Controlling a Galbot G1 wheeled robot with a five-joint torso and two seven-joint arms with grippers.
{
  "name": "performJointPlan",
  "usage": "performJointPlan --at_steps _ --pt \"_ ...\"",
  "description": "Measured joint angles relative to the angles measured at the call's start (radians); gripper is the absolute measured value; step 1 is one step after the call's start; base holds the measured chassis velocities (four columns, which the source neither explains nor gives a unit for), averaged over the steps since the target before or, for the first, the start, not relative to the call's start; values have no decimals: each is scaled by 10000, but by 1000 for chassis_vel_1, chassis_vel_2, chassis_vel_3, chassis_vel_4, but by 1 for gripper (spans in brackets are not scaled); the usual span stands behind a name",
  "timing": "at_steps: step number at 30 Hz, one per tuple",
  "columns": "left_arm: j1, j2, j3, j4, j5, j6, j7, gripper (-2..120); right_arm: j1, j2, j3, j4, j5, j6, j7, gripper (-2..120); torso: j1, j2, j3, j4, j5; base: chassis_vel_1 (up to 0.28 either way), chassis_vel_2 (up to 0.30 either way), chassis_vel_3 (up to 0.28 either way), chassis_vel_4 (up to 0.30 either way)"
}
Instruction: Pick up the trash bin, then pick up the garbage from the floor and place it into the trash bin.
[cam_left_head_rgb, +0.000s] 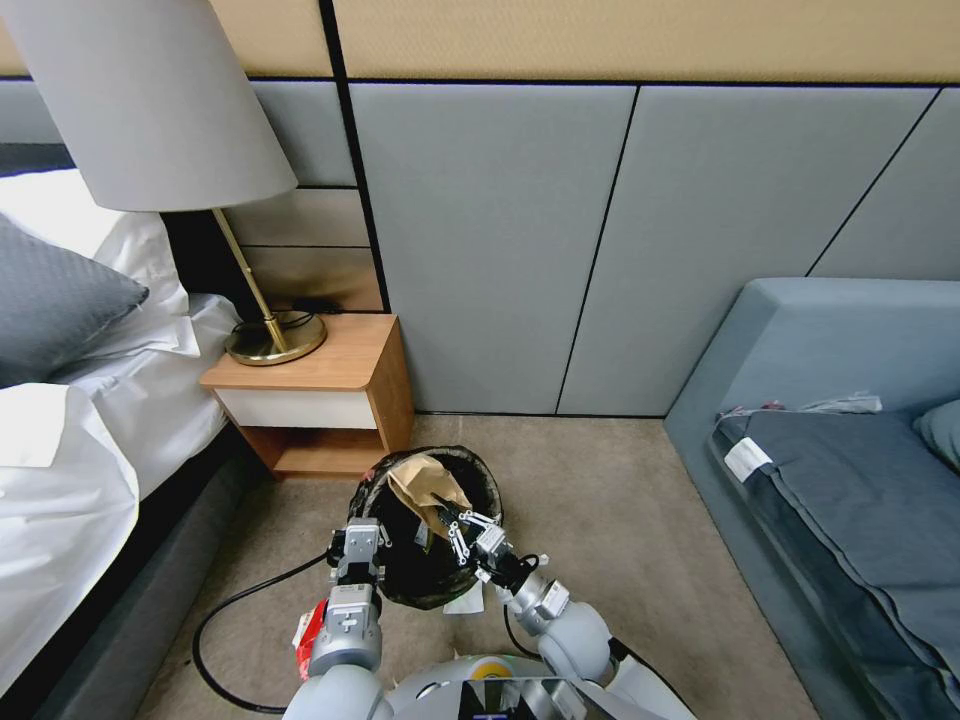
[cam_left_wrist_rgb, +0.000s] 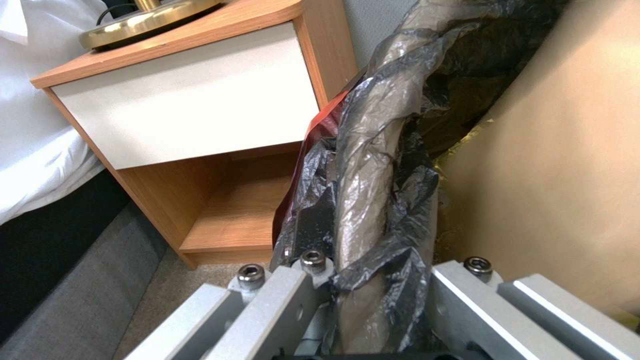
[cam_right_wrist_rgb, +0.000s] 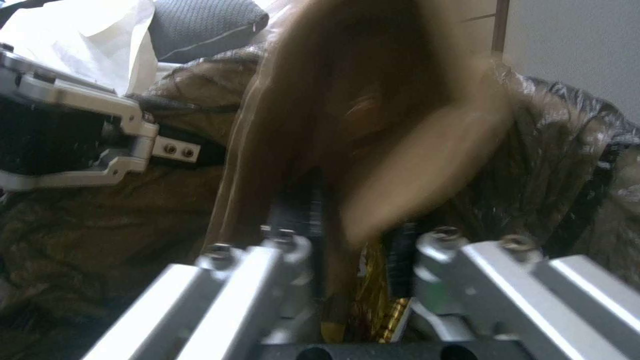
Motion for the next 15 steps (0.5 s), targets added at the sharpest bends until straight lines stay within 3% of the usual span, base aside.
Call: performJointPlan --at_steps 4,6,8,15 --pt "-2 2 10 0 0 1 0 1 -46 -10 34 0 -65 8 0 51 0 0 0 0 0 0 0 0 0" --pt "-1 2 12 0 0 2 0 1 -62 -17 45 4 -79 10 0 52 1 0 0 0 0 0 0 0 0" --pt "3 2 28 0 0 2 -1 1 -108 -33 89 67 -110 13 -1 65 0 0 0 0 0 0 0 0 0" --pt "-29 19 53 0 0 10 -2 1 -204 -220 236 311 -136 20 -48 88 0 0 0 0 1 0 0 0 0"
